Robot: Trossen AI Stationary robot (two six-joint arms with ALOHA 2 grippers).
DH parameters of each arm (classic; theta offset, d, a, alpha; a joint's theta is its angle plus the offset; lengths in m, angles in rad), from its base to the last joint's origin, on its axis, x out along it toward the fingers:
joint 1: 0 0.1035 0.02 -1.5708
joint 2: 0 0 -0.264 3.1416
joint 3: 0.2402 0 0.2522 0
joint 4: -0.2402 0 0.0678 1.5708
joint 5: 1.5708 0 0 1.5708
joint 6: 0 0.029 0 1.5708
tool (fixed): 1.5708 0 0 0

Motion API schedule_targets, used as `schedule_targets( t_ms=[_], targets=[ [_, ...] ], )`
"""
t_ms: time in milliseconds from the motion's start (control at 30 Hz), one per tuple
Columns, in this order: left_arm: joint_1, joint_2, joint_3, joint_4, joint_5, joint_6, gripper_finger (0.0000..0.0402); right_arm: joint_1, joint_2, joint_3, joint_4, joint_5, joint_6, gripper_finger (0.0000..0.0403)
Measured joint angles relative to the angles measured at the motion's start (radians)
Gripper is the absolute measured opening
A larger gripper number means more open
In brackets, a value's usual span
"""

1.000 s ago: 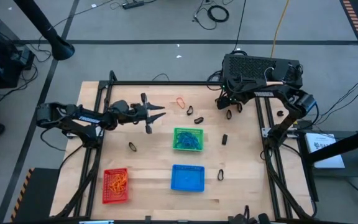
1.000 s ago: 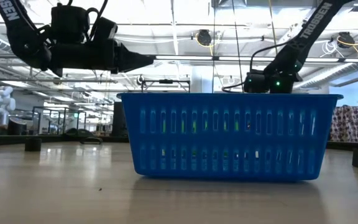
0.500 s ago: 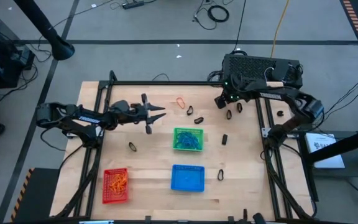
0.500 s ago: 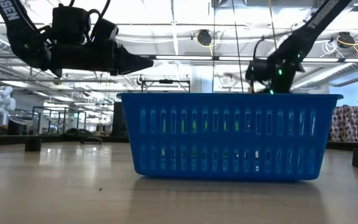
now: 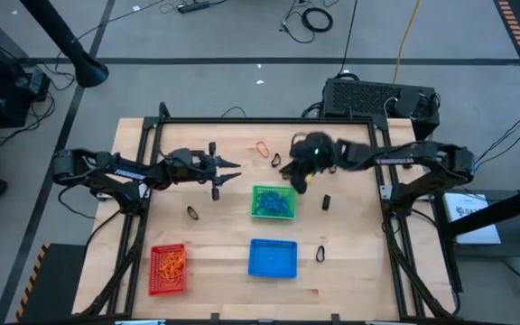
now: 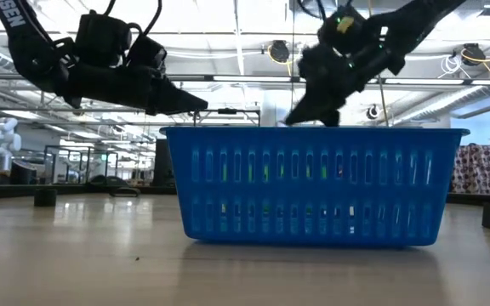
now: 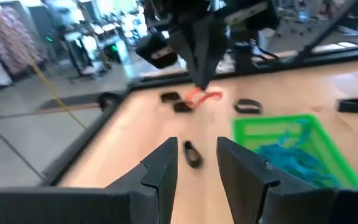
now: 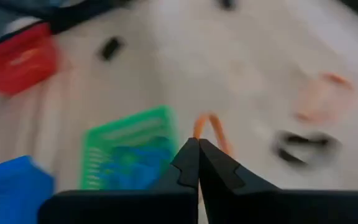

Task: Sort rubber bands into baskets
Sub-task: Put the orange rubberband into the red bin

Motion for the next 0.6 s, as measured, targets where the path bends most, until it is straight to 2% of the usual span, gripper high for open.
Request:
schedule_targets(
  t_ms=[167, 300, 433, 600],
  targets=[
    [-0.039, -0.014, 0.000, -0.159, 0.003, -0.052, 0.0121, 0.148, 0.094, 0.000, 0.236, 0.004, -0.014, 0.0000],
    [-0.076, -0.053, 0.000, -0.335, 0.005, -0.168, 0.0121, 0.240, 0.195, 0.017, 0.396, 0.004, -0.015, 0.0000],
    [-0.129, -0.136, 0.000, -0.511, 0.042, -0.271, 0.0121, 0.311, 0.319, 0.112, 0.408, 0.008, -0.025, 0.0000],
    [-0.183, -0.298, 0.006, -0.772, 0.049, -0.407, 0.0121, 0.391, 0.492, 0.305, 0.397, 0.007, -0.050, 0.0000]
  ],
)
